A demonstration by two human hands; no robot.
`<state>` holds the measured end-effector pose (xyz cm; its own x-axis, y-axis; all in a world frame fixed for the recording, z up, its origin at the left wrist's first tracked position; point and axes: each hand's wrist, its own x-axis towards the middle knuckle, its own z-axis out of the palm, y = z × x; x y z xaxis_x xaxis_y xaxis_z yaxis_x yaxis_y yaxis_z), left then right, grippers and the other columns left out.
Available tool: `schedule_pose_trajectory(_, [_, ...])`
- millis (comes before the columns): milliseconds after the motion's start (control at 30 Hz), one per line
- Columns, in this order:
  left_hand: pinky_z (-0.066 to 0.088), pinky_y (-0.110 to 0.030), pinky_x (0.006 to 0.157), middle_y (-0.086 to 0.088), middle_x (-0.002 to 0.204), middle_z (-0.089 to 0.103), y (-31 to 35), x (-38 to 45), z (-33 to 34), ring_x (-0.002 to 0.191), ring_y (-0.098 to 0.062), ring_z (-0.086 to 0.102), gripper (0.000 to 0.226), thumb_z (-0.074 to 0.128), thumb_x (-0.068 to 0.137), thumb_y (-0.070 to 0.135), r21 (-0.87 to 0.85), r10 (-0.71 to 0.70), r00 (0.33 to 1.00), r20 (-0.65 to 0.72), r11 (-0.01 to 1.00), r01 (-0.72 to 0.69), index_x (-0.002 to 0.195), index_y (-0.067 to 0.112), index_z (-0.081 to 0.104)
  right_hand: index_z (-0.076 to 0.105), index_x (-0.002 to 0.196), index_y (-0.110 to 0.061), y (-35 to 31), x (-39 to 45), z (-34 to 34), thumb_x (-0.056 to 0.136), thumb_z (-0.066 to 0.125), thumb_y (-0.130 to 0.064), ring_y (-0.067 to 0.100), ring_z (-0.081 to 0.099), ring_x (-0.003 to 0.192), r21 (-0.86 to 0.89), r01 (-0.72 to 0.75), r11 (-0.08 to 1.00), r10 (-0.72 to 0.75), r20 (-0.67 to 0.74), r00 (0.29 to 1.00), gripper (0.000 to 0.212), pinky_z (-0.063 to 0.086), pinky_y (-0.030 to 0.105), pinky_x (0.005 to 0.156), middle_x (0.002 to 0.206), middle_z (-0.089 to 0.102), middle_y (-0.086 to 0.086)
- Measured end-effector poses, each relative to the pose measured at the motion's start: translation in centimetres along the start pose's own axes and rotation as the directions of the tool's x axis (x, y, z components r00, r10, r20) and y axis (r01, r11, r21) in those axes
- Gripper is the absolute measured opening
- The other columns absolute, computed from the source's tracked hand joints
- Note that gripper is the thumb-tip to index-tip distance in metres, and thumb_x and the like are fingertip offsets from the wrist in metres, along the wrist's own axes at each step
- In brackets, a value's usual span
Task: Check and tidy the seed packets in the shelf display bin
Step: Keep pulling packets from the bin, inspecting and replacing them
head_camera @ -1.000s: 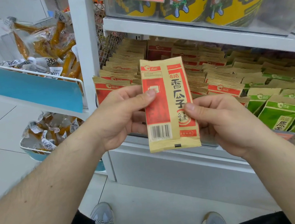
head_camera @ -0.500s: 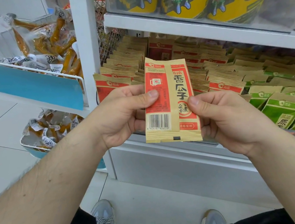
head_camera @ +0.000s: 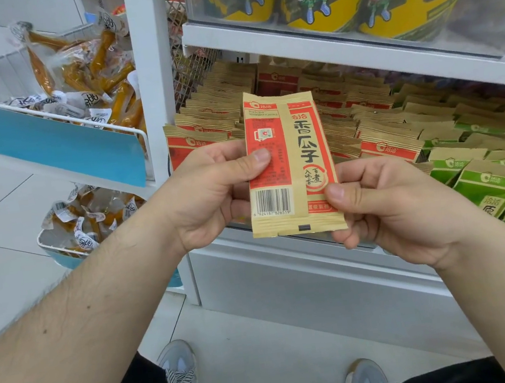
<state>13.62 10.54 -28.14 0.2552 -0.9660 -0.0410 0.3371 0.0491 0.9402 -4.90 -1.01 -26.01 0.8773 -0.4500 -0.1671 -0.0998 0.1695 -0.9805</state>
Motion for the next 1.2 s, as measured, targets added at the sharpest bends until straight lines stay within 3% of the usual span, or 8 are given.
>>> schedule_pose_trajectory(167, [0.057, -0.04, 0.077, -0.024, 0.107, 0.066, -0.3, 0.0, 0.6, 0.104, -0.041, 0.061, 0.063, 0.04, 0.074, 0.061, 0.064, 0.049, 0.997, -0.052, 0.997, -0.046, 0.105, 0.013, 0.066, 0.073, 0.097, -0.005, 1.2, 0.7, -0.1, 0.07, 0.078, -0.025, 0.017, 0.061, 0.049, 0.119, 0.012, 0.993, -0.028, 0.13, 0.991, 0.035, 0.051, 0.024, 0.044, 0.076, 0.068, 0.016])
schedule_pose_trajectory(300, [0.055, -0.029, 0.072, -0.019, 0.107, 0.066, -0.9, 0.0, 1.3, 0.089, -0.027, 0.066, 0.04, 0.055, 0.091, 0.037, 0.027, 0.051, 0.997, 0.056, 0.998, -0.052, 0.112, 0.003, 0.059, 0.061, 0.107, -0.001, 2.8, 1.6, 1.2, 0.079, 0.073, -0.019, 0.021, 0.058, 0.055, 0.477, -0.207, 0.854, -0.012, 0.415, 0.91, 0.036, 0.049, 0.028, 0.05, 0.076, 0.063, 0.014])
schedule_pose_trajectory(367, [0.051, -0.03, 0.071, -0.02, 0.104, 0.06, -1.2, 0.1, 1.3, 0.079, -0.029, 0.055, 0.032, 0.062, 0.09, 0.028, -0.03, 0.05, 0.997, 0.053, 0.998, -0.049, 0.11, 0.003, 0.061, 0.061, 0.113, 0.001, 3.0, 1.7, 2.0, 0.083, 0.065, -0.018, 0.024, 0.063, 0.063, 0.436, -0.264, 0.861, 0.039, 0.459, 0.887, 0.036, 0.053, 0.032, 0.056, 0.082, 0.066, 0.016])
schedule_pose_trajectory(500, [0.059, -0.04, 0.073, -0.012, 0.101, 0.074, -0.7, 0.2, 0.8, 0.084, -0.026, 0.071, 0.044, 0.075, 0.078, 0.018, -0.082, 0.036, 0.995, -0.094, 0.996, -0.044, 0.118, 0.008, 0.061, 0.072, 0.102, -0.005, 2.5, 1.5, 1.7, 0.099, 0.044, -0.013, 0.032, 0.071, 0.083, -0.096, -0.082, 0.992, 0.081, -0.021, 0.997, 0.03, 0.06, 0.04, 0.063, 0.097, 0.074, 0.015])
schedule_pose_trajectory(567, [0.061, -0.036, 0.07, -0.013, 0.103, 0.074, -0.5, 0.1, 0.7, 0.084, -0.025, 0.073, 0.052, 0.074, 0.072, 0.018, -0.03, 0.036, 0.989, -0.141, 0.999, -0.04, 0.12, 0.006, 0.059, 0.07, 0.107, -0.002, 2.1, 1.6, 0.7, 0.099, 0.04, -0.016, 0.031, 0.068, 0.075, -0.041, -0.014, 0.999, 0.009, -0.115, 0.993, 0.034, 0.057, 0.038, 0.055, 0.095, 0.073, 0.016])
schedule_pose_trajectory(800, [0.061, -0.045, 0.075, -0.013, 0.109, 0.072, -0.8, 0.1, 1.0, 0.093, -0.031, 0.072, 0.057, 0.075, 0.064, 0.021, 0.161, 0.054, 0.987, -0.153, 0.987, -0.029, 0.117, 0.008, 0.06, 0.067, 0.093, 0.003, 2.6, 1.7, 0.5, 0.079, 0.062, -0.034, 0.037, 0.067, 0.071, -0.17, 0.116, 0.979, -0.147, -0.184, 0.972, 0.04, 0.055, 0.054, 0.068, 0.085, 0.072, 0.024])
schedule_pose_trajectory(1000, [0.059, -0.048, 0.081, -0.015, 0.104, 0.072, -0.3, -0.1, 0.0, 0.098, -0.039, 0.067, 0.041, 0.085, 0.063, 0.018, 0.419, 0.154, 0.987, -0.035, 0.899, -0.125, 0.099, 0.017, 0.065, 0.068, 0.095, -0.004, 1.7, 1.0, 0.5, 0.077, 0.076, -0.018, 0.013, 0.066, 0.06, -0.169, 0.191, 0.967, -0.218, -0.159, 0.963, 0.023, 0.051, 0.023, 0.051, 0.079, 0.074, 0.006])
schedule_pose_trajectory(1200, [0.06, -0.042, 0.077, -0.003, 0.091, 0.074, 0.1, -0.3, 0.3, 0.086, -0.025, 0.071, 0.034, 0.084, 0.068, 0.042, 0.617, 0.137, 0.985, 0.105, 0.768, -0.173, 0.092, 0.025, 0.068, 0.065, 0.091, -0.011, 1.5, 0.7, -0.3, 0.078, 0.071, -0.031, 0.011, 0.06, 0.053, -0.062, 0.238, 0.969, -0.245, -0.144, 0.959, 0.025, 0.048, 0.026, 0.052, 0.072, 0.07, 0.004])
